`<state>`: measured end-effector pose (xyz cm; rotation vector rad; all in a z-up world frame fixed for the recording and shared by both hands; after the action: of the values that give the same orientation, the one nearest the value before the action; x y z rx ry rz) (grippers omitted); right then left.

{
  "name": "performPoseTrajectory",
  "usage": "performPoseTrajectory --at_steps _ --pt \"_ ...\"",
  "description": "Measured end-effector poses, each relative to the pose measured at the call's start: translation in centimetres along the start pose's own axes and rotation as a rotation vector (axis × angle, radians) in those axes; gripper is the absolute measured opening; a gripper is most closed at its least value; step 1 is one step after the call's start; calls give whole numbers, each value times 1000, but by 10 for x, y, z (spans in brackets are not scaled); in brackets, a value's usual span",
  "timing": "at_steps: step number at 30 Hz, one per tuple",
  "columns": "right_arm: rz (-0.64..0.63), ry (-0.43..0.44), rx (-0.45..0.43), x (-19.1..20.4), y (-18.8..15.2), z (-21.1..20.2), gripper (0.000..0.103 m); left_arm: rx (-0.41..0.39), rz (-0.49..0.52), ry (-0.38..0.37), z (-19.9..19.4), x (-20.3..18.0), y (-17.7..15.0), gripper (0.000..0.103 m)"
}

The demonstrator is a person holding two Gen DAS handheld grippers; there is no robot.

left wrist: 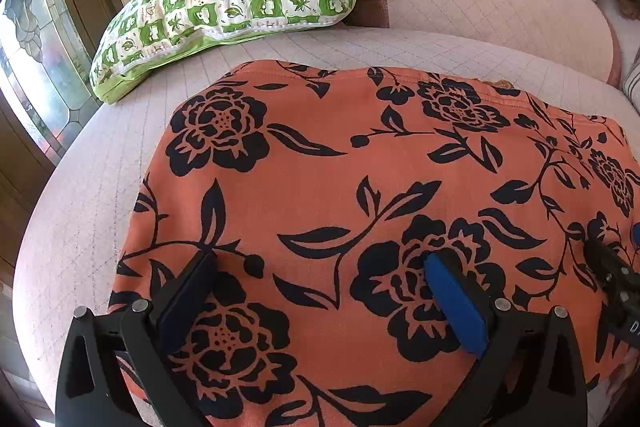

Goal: Fold small clothes
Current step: 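Press the folded dress flat with both grippers and release, then withdraw both grippers open from the folded dress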

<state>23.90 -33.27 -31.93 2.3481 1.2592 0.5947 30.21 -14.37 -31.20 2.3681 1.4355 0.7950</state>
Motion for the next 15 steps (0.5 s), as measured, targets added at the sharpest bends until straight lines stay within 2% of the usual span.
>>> performPoseTrajectory --at_steps 4,7,12,15 --pt "7 7 -14 -1 0 -3 103 20 -27 -8 0 2 1 103" --pt "27 7 -15 -1 0 -6 103 16 -8 -1 -1 0 1 103" --pt "-9 20 20 4 3 -5 103 40 0 -49 -3 7 4 103" --pt "-20 48 51 3 5 -8 103 10 -40 -15 -15 20 4 103"
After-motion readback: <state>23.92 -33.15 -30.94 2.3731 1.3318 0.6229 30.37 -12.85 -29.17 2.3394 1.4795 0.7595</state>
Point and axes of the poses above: each gripper's, at about its wrist camera, not at the fingertips, and z roughly the way its jaws point, x to its left, y to its top, the point moved 3 cm from there along z, roughly the way its jaws point, and after that the axes turned 15 degrees about z, right-handed, at the moved point
